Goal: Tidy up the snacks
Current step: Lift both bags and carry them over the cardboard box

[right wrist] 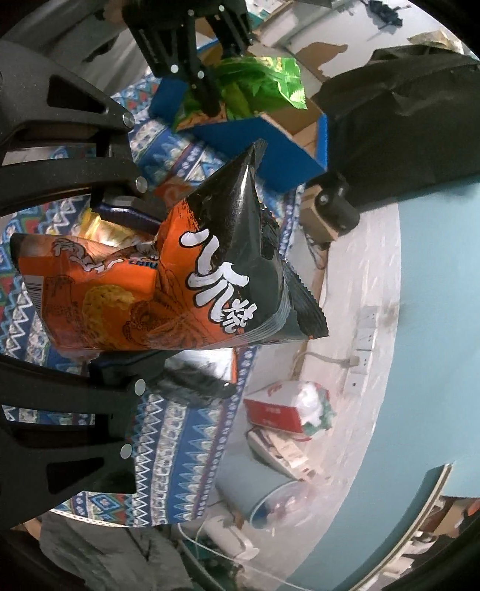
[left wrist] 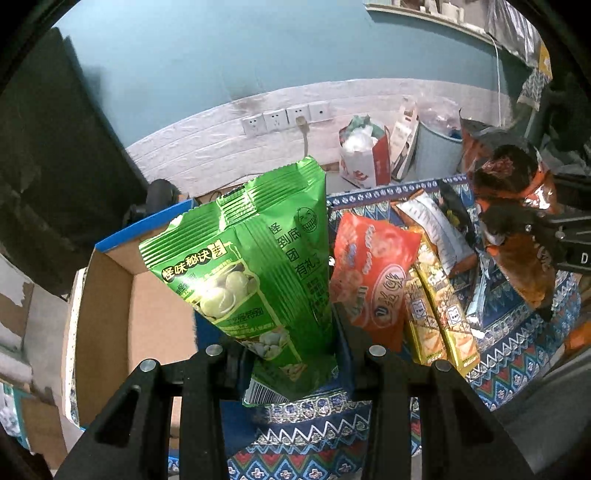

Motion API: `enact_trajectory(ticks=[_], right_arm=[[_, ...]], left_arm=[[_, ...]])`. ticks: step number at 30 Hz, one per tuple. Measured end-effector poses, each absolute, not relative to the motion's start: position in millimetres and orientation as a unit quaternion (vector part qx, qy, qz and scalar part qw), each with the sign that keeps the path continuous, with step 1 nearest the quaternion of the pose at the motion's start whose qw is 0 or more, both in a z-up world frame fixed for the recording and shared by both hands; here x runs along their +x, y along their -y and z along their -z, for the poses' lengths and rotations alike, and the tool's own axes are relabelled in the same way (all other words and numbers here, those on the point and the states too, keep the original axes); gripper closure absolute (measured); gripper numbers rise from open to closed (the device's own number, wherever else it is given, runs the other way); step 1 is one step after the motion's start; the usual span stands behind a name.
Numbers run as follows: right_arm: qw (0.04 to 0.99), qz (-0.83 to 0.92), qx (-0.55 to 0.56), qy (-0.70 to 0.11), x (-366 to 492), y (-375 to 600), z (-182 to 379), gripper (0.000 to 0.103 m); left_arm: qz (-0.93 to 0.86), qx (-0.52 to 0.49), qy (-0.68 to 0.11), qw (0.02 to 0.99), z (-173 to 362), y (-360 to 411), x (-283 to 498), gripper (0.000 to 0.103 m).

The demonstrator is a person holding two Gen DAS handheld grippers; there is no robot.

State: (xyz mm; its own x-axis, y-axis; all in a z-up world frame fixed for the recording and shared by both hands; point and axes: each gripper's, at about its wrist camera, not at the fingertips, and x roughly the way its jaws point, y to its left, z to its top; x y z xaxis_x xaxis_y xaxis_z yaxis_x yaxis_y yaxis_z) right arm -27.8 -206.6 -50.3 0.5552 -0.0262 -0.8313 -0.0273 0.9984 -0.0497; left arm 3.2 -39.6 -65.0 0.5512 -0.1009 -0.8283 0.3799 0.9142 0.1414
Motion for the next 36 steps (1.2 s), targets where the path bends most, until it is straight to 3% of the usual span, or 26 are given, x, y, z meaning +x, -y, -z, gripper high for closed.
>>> enact_trajectory(ticks=[17,36], right_arm=[[0.886,-0.051,-0.032,-0.460,17,141,47,0.050],[0.879,-0.128,-0.047,-0.457,80,24,52,0.050]], left_arm=[[0.099,0.115,-0.438,0.886,48,-34,22,0.065],[0.008,0.058,-0.471,0.880,81,-148,42,0.065]])
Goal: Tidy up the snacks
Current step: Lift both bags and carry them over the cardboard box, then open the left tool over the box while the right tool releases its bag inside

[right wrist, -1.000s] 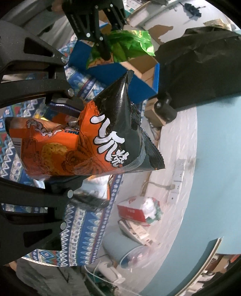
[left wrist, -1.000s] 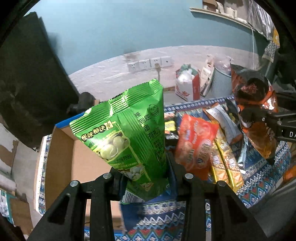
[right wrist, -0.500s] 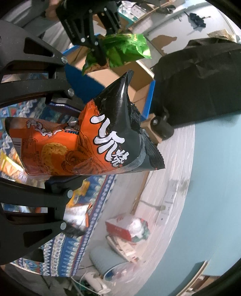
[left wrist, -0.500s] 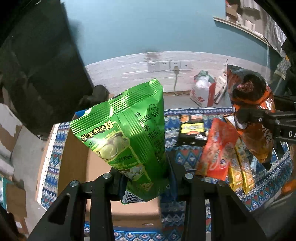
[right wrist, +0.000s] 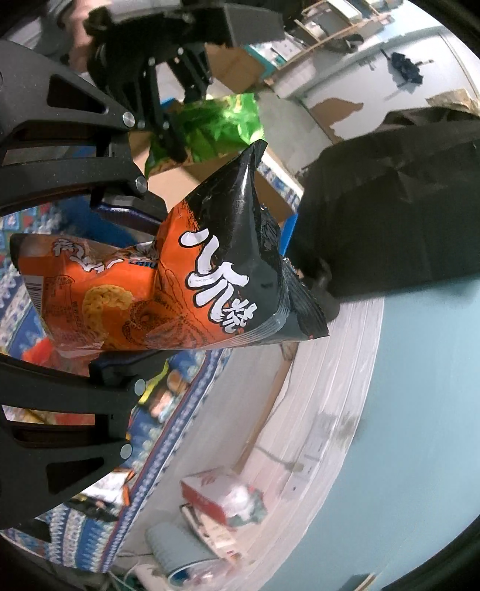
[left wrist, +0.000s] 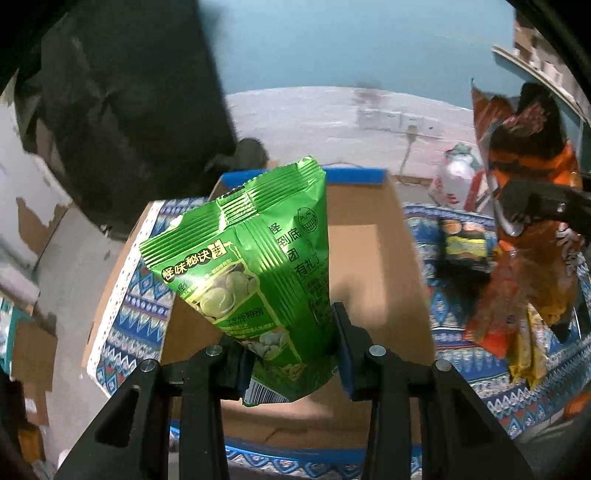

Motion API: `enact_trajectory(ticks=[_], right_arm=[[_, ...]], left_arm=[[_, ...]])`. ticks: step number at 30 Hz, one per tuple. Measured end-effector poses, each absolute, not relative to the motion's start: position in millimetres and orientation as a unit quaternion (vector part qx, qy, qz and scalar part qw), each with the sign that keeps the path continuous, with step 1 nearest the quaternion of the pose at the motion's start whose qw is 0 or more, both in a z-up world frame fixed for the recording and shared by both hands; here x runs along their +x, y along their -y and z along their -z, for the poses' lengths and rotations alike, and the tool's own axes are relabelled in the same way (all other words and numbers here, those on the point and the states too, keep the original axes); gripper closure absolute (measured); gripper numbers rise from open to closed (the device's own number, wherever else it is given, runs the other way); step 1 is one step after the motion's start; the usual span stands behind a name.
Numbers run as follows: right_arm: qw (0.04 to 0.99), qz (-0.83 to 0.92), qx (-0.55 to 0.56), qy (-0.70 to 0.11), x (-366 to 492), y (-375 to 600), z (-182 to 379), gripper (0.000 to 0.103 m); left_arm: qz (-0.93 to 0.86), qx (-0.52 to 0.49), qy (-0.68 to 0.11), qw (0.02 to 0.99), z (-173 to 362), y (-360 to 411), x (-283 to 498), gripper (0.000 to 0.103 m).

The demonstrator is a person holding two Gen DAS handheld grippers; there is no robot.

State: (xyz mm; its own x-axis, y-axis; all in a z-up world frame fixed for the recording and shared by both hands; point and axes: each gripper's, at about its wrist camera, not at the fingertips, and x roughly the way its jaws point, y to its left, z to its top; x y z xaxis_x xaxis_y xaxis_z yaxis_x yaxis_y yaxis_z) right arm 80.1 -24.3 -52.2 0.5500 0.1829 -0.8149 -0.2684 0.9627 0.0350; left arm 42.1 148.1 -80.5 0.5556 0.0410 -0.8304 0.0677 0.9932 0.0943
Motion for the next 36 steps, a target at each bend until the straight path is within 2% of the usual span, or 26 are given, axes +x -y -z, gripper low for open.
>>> enact_trajectory(ticks=[15,16,18,20,26,34,36], right_arm=[[0.858,-0.171,-0.060,-0.480,114,-49,83,0.050],[0.856,-0.174,-0.059,-0.482,115,-53,85,0.050],[0.853,-0.178,-0.057,-0.487,119,-59,89,0.050],[0.849,-0.183,-0.056,-0.492,123,-65,93,0.050],[0.845,-0.178,-0.063,-0.500,135,-77,106,0.049],[0.843,-0.168,-0.076,-0.506,139,-87,117,0.046],[0.841,-0.169,-0.069,-0.509,139,-87,118,0.036]], left_arm=[[-0.037,0.015,-0.508,0.860,105,-195,58,0.064],[-0.042,0.012,-0.512,0.858,106,-198,59,0.062],[-0.048,0.009,-0.513,0.857,105,-202,59,0.046],[-0.057,0.011,-0.506,0.860,101,-207,56,0.039],[-0.071,0.004,-0.503,0.862,92,-220,51,0.033],[-0.072,-0.003,-0.498,0.864,87,-227,48,0.033],[-0.071,0.000,-0.498,0.864,86,-225,48,0.033]])
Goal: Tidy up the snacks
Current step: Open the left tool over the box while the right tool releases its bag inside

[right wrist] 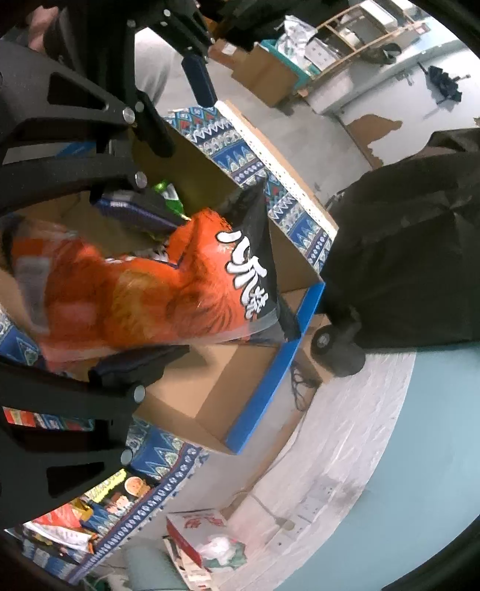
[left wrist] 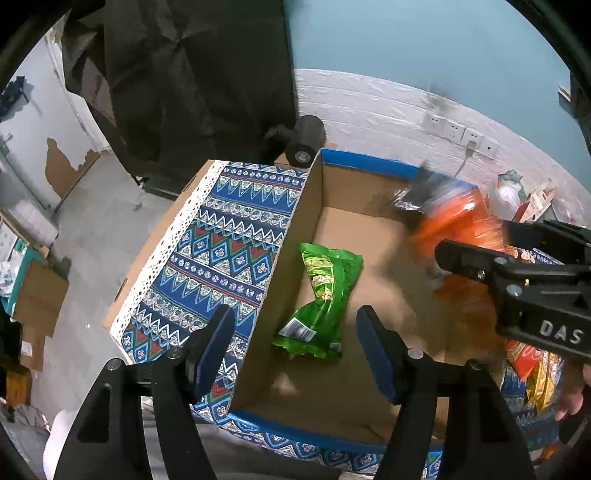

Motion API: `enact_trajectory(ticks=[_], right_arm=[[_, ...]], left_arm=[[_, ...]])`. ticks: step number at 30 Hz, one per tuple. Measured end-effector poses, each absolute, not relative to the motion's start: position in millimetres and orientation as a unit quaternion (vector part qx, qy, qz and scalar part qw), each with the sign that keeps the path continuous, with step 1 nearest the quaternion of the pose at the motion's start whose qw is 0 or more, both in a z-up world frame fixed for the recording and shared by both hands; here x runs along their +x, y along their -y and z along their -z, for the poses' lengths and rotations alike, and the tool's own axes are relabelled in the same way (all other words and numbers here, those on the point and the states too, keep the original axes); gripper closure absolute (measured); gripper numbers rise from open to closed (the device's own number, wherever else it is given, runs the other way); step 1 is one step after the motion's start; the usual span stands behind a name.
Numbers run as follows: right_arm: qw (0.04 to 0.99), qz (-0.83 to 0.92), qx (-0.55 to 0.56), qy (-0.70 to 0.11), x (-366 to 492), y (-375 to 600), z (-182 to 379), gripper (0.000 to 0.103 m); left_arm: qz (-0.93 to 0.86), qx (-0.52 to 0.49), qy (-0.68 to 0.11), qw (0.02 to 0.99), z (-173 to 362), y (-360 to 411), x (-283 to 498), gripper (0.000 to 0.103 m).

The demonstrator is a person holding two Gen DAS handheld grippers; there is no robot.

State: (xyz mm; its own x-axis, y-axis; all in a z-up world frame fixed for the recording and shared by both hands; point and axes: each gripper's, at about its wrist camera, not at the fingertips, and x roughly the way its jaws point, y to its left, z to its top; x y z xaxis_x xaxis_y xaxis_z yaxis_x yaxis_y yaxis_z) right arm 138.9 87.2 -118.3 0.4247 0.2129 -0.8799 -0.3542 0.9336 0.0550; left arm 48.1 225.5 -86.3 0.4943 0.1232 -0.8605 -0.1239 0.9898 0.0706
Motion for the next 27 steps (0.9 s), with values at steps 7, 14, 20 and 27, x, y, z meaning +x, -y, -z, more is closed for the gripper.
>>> enact_trajectory(ticks=[7,14,20,27], right_arm=[[0.850,-0.171,-0.066,-0.493,131,-82,102,0.022],[0.857,-0.152,-0.071,-0.487,118,-59,88,0.021],[0.859,-0.122,-0.078,-0.492,101,-23,85,0.021],[0.860,-0.097,-0.069,-0.496,76,25,79,0.021]], left_arm=[[-0.064,0.004,-0.493,0.867,80,-216,45,0.030],[-0.046,0.013,-0.485,0.873,75,-197,44,0.025],[-0.016,0.016,-0.489,0.872,72,-171,44,0.025],[0.009,0.039,-0.481,0.876,66,-135,42,0.021]])
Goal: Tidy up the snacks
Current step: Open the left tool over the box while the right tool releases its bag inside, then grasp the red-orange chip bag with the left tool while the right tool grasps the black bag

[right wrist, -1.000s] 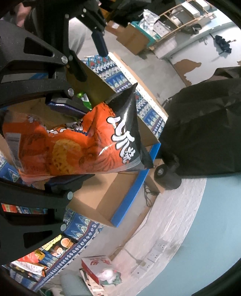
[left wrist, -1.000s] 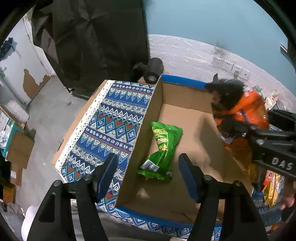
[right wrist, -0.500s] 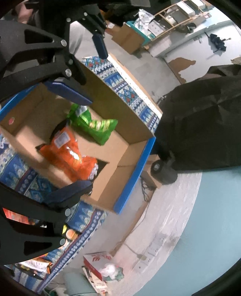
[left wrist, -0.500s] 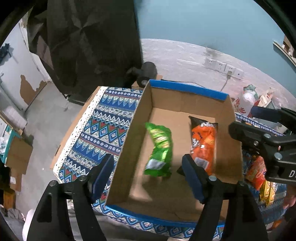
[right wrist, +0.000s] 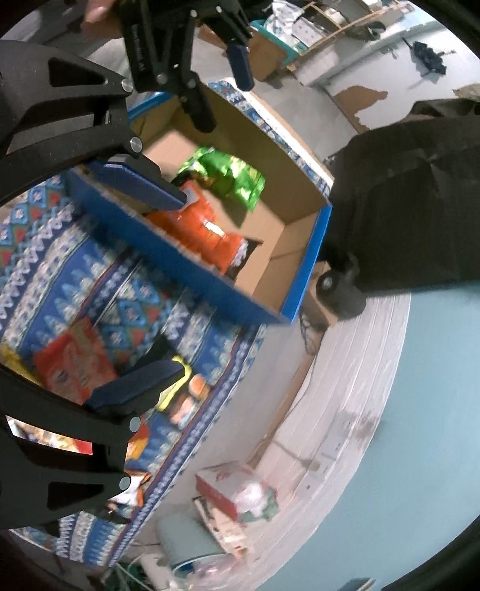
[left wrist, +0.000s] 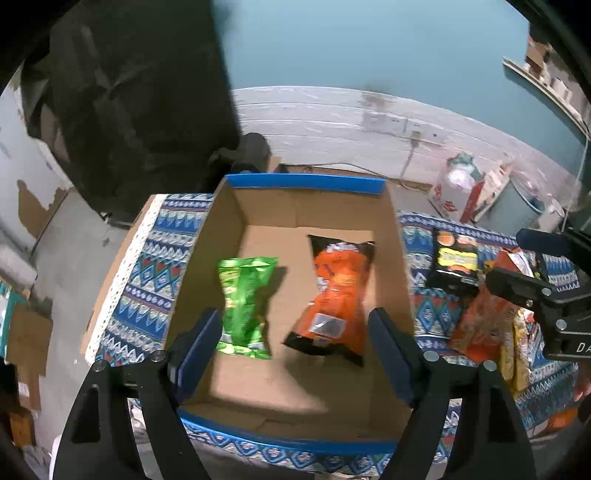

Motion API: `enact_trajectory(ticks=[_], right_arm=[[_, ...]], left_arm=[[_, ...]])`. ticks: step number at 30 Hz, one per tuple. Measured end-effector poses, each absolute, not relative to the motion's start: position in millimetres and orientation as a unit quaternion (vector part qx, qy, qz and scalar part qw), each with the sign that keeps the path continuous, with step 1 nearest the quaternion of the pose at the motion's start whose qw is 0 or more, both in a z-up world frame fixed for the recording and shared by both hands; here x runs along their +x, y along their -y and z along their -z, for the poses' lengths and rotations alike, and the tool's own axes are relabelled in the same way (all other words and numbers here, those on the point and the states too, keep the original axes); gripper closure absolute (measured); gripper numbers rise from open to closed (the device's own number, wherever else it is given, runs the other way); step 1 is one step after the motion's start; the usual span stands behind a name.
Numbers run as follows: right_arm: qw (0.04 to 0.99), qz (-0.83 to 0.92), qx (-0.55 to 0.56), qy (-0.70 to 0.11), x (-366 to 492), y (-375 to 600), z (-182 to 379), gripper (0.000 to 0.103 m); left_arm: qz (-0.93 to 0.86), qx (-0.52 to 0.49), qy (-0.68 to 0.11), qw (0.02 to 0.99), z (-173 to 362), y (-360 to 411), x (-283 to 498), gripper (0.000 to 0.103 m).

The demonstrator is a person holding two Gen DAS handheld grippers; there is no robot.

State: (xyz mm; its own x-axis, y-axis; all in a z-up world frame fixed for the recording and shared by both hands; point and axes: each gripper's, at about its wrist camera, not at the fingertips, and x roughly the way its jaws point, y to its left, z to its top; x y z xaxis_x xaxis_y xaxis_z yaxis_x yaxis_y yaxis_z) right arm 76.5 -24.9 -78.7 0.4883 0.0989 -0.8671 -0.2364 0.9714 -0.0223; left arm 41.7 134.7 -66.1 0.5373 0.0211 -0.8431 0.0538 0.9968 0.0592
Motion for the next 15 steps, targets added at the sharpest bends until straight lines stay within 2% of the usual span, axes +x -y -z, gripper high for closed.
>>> enact_trajectory(ticks=[10,15], right_arm=[[0.867,-0.059,-0.037,-0.494,45,91,67,0.021],[0.871,-0.034,-0.021,-0.490,30,125,60,0.021]], left_arm=[[0.059,0.076,-0.479,0.872,62,-71,39,0.020],[0.087,0.086,-0.477,0.870,62,-38,35,0.016]])
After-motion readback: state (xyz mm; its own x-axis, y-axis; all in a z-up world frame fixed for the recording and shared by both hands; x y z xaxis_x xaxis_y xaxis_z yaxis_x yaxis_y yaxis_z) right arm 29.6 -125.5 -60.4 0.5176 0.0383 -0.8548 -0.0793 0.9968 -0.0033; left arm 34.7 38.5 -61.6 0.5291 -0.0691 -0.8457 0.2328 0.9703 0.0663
